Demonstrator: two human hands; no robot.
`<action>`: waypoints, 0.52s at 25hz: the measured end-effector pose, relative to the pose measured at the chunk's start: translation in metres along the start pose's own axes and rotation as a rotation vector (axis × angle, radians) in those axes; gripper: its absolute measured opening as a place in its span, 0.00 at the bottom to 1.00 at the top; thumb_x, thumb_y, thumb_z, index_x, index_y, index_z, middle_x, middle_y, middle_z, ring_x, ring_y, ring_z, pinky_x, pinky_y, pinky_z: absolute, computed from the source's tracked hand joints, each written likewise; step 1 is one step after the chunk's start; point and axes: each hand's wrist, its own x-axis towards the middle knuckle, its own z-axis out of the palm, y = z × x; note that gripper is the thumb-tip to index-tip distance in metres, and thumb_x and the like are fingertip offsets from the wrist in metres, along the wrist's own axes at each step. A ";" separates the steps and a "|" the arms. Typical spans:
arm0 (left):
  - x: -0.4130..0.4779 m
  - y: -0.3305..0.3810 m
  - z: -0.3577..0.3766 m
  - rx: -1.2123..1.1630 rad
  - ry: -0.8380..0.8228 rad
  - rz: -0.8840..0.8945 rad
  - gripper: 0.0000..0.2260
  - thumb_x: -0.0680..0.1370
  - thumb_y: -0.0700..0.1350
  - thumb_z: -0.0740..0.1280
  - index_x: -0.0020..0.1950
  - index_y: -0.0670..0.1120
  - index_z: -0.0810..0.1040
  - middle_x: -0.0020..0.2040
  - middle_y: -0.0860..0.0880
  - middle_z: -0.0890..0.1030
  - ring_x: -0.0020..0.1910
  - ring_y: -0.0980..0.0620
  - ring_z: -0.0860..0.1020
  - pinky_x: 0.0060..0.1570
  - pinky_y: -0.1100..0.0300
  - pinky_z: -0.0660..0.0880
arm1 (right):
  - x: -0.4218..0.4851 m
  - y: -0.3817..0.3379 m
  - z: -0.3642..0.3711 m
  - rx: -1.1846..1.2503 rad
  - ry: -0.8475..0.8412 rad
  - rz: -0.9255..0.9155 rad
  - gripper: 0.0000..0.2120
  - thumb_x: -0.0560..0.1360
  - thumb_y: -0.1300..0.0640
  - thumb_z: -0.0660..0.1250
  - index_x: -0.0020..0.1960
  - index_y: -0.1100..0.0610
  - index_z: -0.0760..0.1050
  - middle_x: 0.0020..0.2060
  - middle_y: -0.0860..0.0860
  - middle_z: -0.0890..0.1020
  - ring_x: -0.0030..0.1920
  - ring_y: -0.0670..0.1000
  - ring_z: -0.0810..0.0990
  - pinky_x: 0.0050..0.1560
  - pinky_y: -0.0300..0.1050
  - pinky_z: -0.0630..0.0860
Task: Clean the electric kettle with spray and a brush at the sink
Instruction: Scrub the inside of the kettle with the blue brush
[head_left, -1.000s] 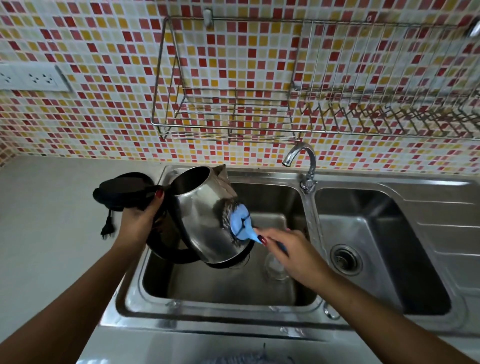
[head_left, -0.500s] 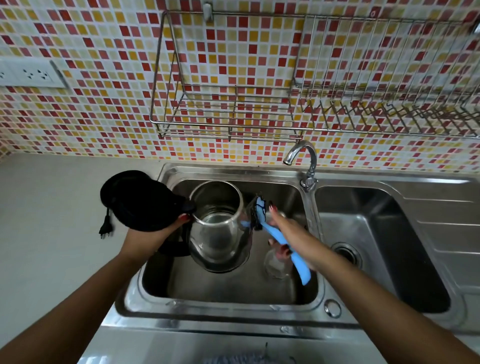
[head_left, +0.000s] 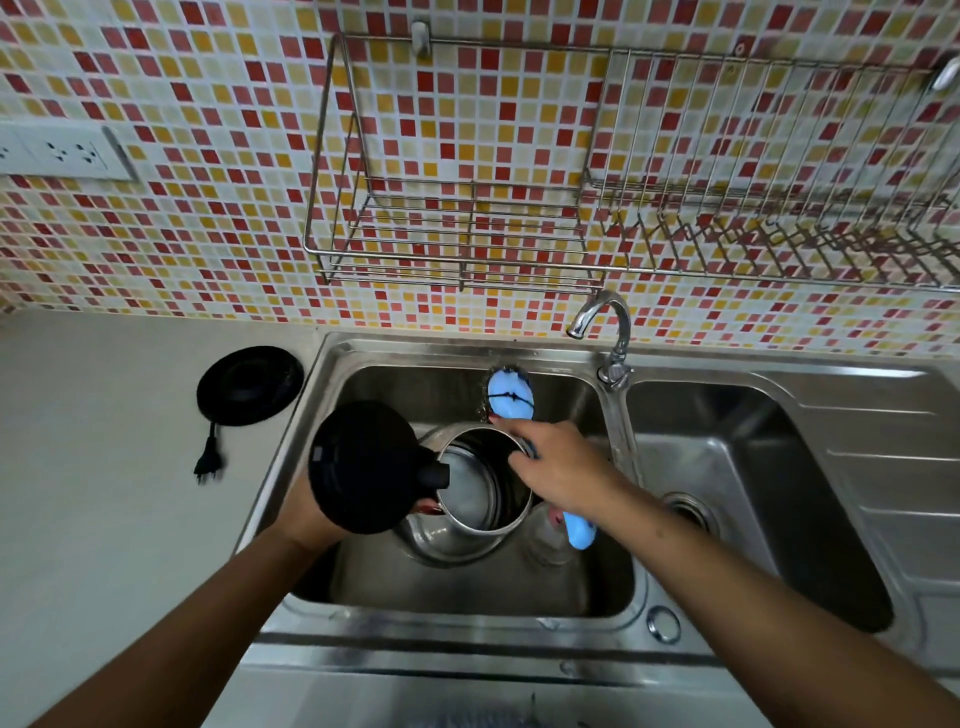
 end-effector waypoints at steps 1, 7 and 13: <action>0.000 -0.006 0.002 -0.043 0.063 0.008 0.22 0.55 0.68 0.77 0.45 0.60 0.83 0.38 0.72 0.82 0.38 0.87 0.69 0.42 0.86 0.66 | -0.001 0.001 0.008 -0.028 0.077 -0.054 0.25 0.74 0.55 0.60 0.70 0.41 0.68 0.50 0.57 0.83 0.36 0.51 0.77 0.45 0.45 0.78; -0.017 -0.028 0.048 -0.393 0.210 -0.332 0.43 0.58 0.65 0.78 0.69 0.54 0.68 0.62 0.55 0.76 0.63 0.52 0.73 0.67 0.48 0.70 | -0.005 0.006 0.033 -0.102 0.248 -0.126 0.28 0.76 0.58 0.58 0.74 0.42 0.61 0.48 0.59 0.76 0.47 0.58 0.78 0.52 0.50 0.76; -0.003 -0.014 0.076 -0.862 0.008 -0.580 0.18 0.76 0.26 0.60 0.64 0.38 0.72 0.56 0.34 0.81 0.50 0.35 0.81 0.41 0.45 0.83 | -0.009 -0.003 0.035 -0.142 0.215 -0.247 0.27 0.78 0.52 0.59 0.76 0.45 0.55 0.50 0.58 0.77 0.48 0.56 0.78 0.48 0.44 0.71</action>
